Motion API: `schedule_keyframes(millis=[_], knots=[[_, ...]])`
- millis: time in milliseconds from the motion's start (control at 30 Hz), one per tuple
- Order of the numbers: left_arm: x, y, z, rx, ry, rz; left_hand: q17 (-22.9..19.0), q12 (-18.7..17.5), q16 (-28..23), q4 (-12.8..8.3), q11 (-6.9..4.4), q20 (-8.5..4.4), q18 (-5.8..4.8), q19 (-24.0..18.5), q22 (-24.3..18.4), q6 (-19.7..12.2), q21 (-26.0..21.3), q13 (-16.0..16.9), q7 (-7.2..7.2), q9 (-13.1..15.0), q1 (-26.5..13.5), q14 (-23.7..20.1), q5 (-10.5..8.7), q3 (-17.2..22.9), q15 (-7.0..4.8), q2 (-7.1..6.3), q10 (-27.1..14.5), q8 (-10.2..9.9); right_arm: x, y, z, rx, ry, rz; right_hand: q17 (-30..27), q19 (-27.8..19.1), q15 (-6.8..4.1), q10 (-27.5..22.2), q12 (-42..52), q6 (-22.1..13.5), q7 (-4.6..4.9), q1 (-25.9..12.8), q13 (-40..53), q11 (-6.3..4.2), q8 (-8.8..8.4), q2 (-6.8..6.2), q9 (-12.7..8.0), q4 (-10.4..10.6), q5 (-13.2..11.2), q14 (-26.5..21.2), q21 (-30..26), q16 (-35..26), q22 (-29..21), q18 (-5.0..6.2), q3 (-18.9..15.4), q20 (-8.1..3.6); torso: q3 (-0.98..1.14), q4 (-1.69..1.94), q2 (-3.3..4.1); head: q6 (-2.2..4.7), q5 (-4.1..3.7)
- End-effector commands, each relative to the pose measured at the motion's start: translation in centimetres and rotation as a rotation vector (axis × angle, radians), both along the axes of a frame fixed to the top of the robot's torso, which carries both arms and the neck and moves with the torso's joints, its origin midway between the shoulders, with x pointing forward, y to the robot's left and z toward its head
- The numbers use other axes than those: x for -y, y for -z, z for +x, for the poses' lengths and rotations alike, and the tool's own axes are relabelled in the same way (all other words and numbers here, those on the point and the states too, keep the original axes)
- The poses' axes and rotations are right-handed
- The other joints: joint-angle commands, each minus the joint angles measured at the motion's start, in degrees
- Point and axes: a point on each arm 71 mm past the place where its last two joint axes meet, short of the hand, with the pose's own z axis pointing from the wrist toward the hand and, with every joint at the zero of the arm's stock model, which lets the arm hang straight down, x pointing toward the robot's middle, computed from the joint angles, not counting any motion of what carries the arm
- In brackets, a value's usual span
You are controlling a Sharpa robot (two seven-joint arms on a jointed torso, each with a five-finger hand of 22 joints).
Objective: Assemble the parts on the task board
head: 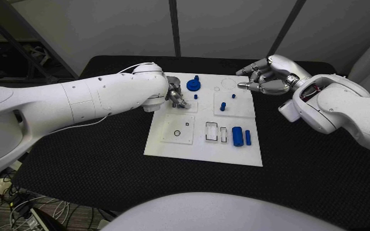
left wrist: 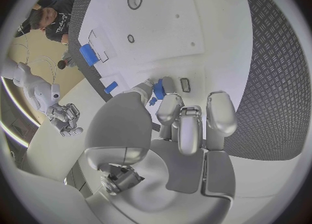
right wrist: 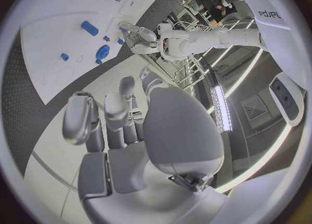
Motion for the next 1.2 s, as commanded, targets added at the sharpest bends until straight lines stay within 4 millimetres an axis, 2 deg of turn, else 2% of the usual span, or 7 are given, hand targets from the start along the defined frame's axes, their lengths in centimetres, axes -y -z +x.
schedule_keyframes(millis=[33,333,1033,1133,1200], knots=[[-0.1,0.0,0.0,0.012,-0.011,-0.006,13.37,0.13,0.14,1.17,0.00,-0.02,-0.65,0.25,0.06,0.51,-0.14,1.91,0.07,0.10,0.17,5.75,-0.29,-0.62,-0.32,-0.35,2.85,-0.38,-0.1,-0.2,0.0,0.008,-0.005,0.004,-0.09,0.34,0.00,0.34,0.15,0.29,-0.10,-0.66,-0.09,0.10,-0.18,0.06,-0.05,0.30,0.27,0.50,-0.24,-0.36,-0.06,0.63,0.01,-0.05,0.01,0.01,-0.01,0.03,0.00],[-0.3,-0.2,0.1,0.026,-0.027,-0.026,13.24,-0.07,0.06,1.90,0.04,-0.05,-0.64,0.23,0.05,0.52,-0.20,1.87,0.13,0.19,0.10,5.72,-0.30,-1.46,-0.33,-0.69,2.83,-0.49,-0.1,-0.2,0.0,0.009,-0.004,0.005,-0.10,0.30,0.00,0.33,0.13,0.28,-0.10,-0.73,-0.13,0.11,-0.19,0.07,-0.06,0.34,0.26,0.50,-0.32,-0.39,-0.14,0.65,0.00,-0.05,0.01,-0.01,0.00,0.14,-0.03],[-0.5,-1.2,0.4,0.032,-0.051,-0.079,12.59,-0.95,-0.35,1.99,0.17,-0.06,-0.52,-0.11,-0.43,0.28,-0.61,1.56,0.29,0.27,-0.72,5.56,-0.29,-2.96,-0.32,-1.53,2.62,-0.83,-0.1,-0.2,0.1,0.009,-0.003,0.004,-0.10,0.30,0.00,0.33,0.13,0.28,-0.10,-0.73,-0.13,0.11,-0.19,0.07,-0.06,0.34,0.26,0.50,-0.32,-0.39,-0.14,0.65,0.00,-0.05,0.04,-0.03,-0.01,0.39,0.00],[-0.5,-1.6,0.6,0.038,-0.057,-0.091,12.19,-1.53,-0.61,2.02,0.26,-0.07,-0.43,-0.37,-0.80,0.01,-0.90,1.34,0.40,0.26,-1.32,5.46,-0.30,-3.69,-0.32,-2.02,2.45,-1.06,-0.1,-0.2,0.1,0.009,-0.003,0.004,-0.10,0.30,0.00,0.33,0.13,0.28,-0.10,-0.73,-0.13,0.11,-0.19,0.07,-0.06,0.34,0.26,0.50,-0.32,-0.39,-0.14,0.65,0.00,-0.05,0.02,-0.02,-0.03,0.46,-0.01],[-0.5,-1.8,0.6,0.043,-0.060,-0.099,11.94,-1.99,-0.77,1.96,0.34,-0.08,-0.38,-0.55,-1.02,-0.07,-1.13,1.20,0.51,0.32,-2.01,5.40,-0.25,-6.77,-0.30,-1.93,2.29,-1.22,0.0,-0.2,0.1,0.009,-0.002,0.004,-0.10,0.30,0.00,0.33,0.13,0.28,-0.10,-0.73,-0.13,0.11,-0.19,0.07,-0.06,0.34,0.26,0.50,-0.32,-0.39,-0.14,0.65,0.00,-0.05,0.03,0.01,-0.01,0.49,-0.04]])
